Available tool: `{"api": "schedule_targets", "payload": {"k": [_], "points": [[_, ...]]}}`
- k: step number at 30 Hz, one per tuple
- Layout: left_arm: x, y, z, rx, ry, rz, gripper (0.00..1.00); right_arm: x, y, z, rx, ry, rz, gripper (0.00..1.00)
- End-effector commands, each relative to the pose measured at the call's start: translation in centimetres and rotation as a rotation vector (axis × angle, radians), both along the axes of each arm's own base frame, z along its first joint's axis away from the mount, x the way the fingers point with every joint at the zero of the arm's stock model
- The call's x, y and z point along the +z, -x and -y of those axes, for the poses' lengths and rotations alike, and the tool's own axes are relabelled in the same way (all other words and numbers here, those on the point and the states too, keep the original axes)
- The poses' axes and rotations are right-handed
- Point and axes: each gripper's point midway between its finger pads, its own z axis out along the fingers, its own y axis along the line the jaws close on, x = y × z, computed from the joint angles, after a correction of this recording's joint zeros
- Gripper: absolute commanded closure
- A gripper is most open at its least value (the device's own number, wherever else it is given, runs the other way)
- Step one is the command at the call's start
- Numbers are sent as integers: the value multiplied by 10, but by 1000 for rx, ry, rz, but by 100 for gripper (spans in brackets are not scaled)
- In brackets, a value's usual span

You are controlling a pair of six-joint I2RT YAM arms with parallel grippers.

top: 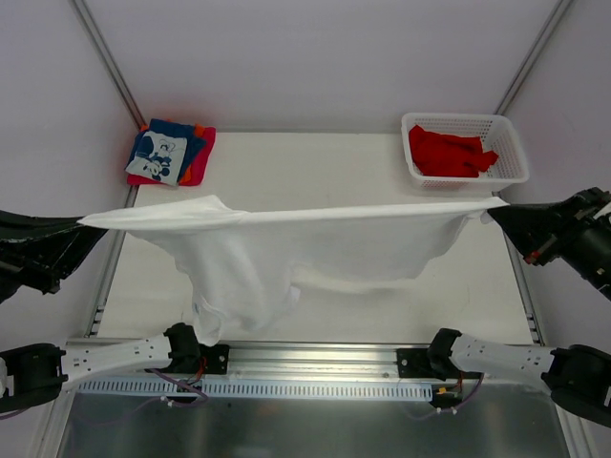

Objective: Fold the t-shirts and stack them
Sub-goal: Flatten the tshirt out

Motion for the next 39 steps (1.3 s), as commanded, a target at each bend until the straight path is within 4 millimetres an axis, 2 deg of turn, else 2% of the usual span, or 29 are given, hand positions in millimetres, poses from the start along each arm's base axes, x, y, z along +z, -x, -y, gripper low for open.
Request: {"api": "schedule_targets", "payload": {"k": [1, 2, 3, 4, 9, 12, 14, 16, 17, 22, 24, 25, 26, 27, 28, 29, 30, 31, 32, 33, 34, 35, 36, 37, 39], "points": [[18, 41, -3, -205, 58, 49, 100, 15, 22, 2, 124, -22, 87, 99], [21, 47, -6, -228, 73, 53, 100, 11, 28, -7, 182, -28, 81, 99], [25, 53, -10, -255, 96, 52, 100, 21, 40, 1, 207, -99, 129, 99], [27, 59, -11, -283, 103, 56, 100, 22, 45, 1, 233, -126, 142, 99], [29, 76, -9, -380, 131, 29, 100, 14, 69, 0, 330, -215, 127, 100], [21, 85, -7, -444, 156, -52, 100, 3, 77, 3, 331, -249, 59, 100], [10, 91, 1, -498, 167, -143, 100, 2, 89, 8, 348, -293, 54, 99], [5, 99, -1, -516, 180, -164, 100, 2, 103, 12, 358, -344, 67, 99], [2, 105, -1, -536, 174, -164, 100, 3, 107, 14, 350, -353, 78, 99], [5, 120, -23, -521, 218, -105, 100, -1, 116, 28, 250, -344, 111, 99], [3, 123, -25, -531, 212, -94, 100, -16, 114, 30, 220, -308, 74, 99], [-1, 120, -23, -514, 207, -99, 100, -28, 102, 32, 163, -282, 41, 100], [-12, 108, -14, -474, 186, -127, 100, -41, 98, 38, 120, -260, 20, 100], [-19, 96, -18, -404, 205, -144, 100, -51, 84, 48, 24, -243, 7, 99], [-35, 81, -5, -360, 163, -172, 100, -72, 70, 49, -38, -187, -32, 100], [-45, 73, -5, -321, 156, -185, 100, -85, 65, 57, -94, -166, -48, 99], [-54, 57, -5, -241, 153, -211, 100, -95, 52, 73, -207, -131, -53, 100], [-73, 43, 5, -192, 109, -239, 100, -105, 46, 80, -266, -103, -65, 99], [-82, 35, 3, -148, 107, -251, 100, -125, 36, 81, -317, -43, -101, 100], [-90, 25, 4, -99, 100, -271, 100, -133, 29, 95, -407, -4, -100, 100], [-108, 5, 6, -2, 79, -308, 100, -141, 25, 100, -449, 28, -111, 99], [-116, -4, 6, 44, 69, -325, 100, -155, 18, 100, -480, 84, -136, 100], [-124, -13, 7, 90, 56, -340, 100, -160, 13, 107, -537, 119, -137, 100], [-138, -29, 6, 179, 27, -362, 100, -166, 9, 107, -559, 147, -147, 100], [-159, -46, 12, 262, -35, -389, 100, -181, 0, 105, -598, 202, -173, 99]]}}
